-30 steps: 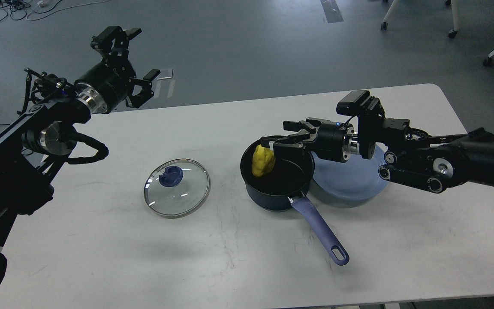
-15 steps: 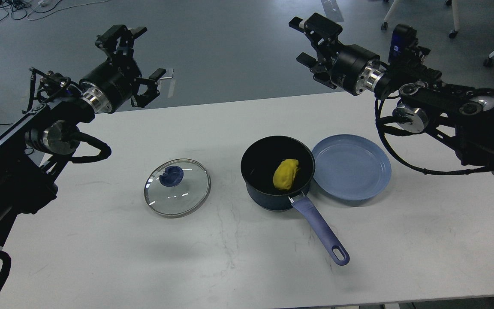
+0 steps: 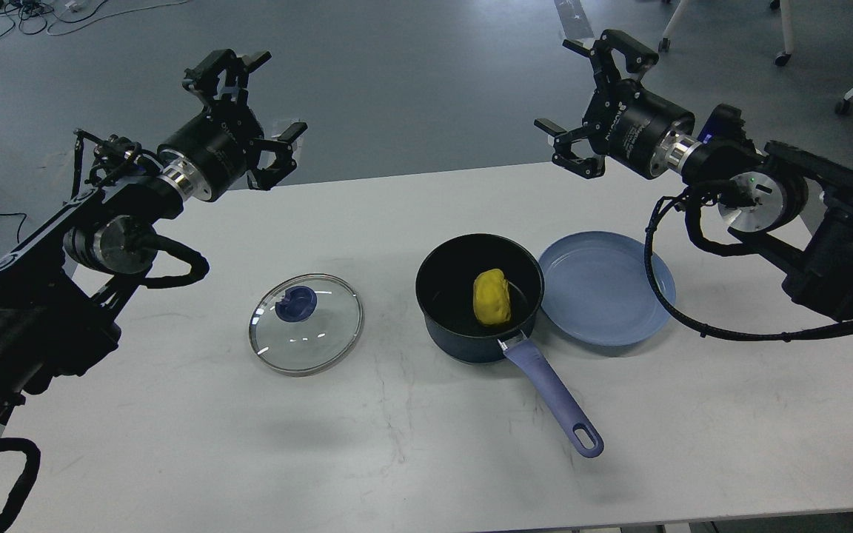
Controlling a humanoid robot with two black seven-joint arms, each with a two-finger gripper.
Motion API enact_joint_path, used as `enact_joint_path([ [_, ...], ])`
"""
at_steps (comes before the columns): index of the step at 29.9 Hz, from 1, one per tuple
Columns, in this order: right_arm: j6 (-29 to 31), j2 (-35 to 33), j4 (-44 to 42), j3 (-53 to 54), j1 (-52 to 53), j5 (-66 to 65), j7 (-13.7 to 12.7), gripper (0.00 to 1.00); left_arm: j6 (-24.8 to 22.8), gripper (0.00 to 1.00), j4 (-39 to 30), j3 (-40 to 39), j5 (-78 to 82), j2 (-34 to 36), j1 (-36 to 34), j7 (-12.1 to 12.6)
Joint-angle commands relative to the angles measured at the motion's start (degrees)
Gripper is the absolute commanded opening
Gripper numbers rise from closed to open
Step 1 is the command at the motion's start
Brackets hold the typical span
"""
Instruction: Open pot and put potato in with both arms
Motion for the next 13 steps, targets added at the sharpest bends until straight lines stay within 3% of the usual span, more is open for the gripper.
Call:
enact_joint_path([
  [1,2.6,-0.4,-1.8,2.2,-1.5,1.2,-1.0,1.00,-0.1,0.98,-0.7,-0.1,-2.9,0.0,0.8,0.0],
  [13,-1.4,-2.0,-2.0,6.0,-1.7,2.4,-0.2,1.00,-1.4,0.98,-1.3,-3.2,-6.1,-1.6,2.7,0.1],
])
